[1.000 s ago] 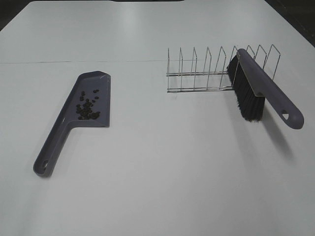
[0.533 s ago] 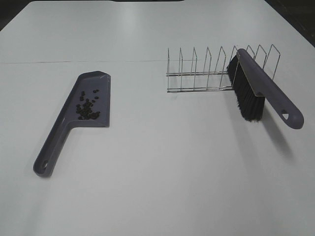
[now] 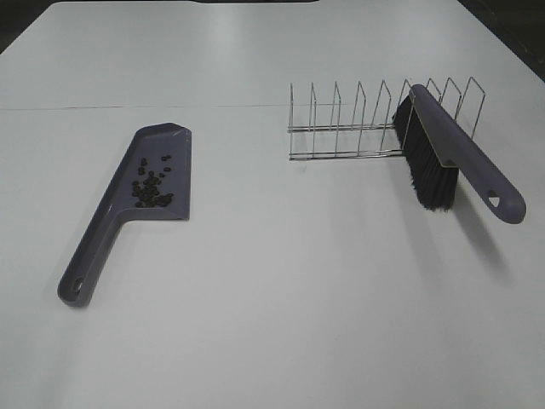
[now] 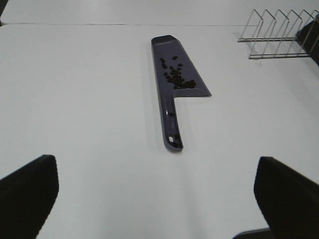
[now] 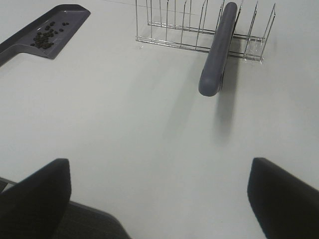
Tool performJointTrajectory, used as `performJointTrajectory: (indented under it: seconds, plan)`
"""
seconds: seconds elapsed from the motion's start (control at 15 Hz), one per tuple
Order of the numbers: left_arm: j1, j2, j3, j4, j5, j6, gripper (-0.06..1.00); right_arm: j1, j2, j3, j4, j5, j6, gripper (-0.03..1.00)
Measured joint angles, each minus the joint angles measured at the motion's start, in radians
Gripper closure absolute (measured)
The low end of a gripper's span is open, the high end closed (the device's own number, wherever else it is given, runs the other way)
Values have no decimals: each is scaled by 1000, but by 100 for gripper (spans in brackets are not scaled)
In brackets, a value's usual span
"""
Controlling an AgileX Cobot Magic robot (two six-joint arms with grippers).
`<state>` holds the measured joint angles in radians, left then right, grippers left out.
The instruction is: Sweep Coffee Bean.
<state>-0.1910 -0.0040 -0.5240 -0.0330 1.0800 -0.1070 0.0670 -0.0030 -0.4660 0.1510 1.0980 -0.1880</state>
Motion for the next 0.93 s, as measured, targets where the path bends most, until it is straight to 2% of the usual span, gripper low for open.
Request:
performJointTrajectory:
  seconds: [0.2,0.33,0.93]
  plan:
    - [129,0,0,0,0,0,-4,0,0,6,-2,5,28,9]
    - [176,0,0,0,0,0,-4,0,0,6,-18,5,53,10]
    - [177,0,4,0,0,0,-4,0,0,6,-27,5,71,12]
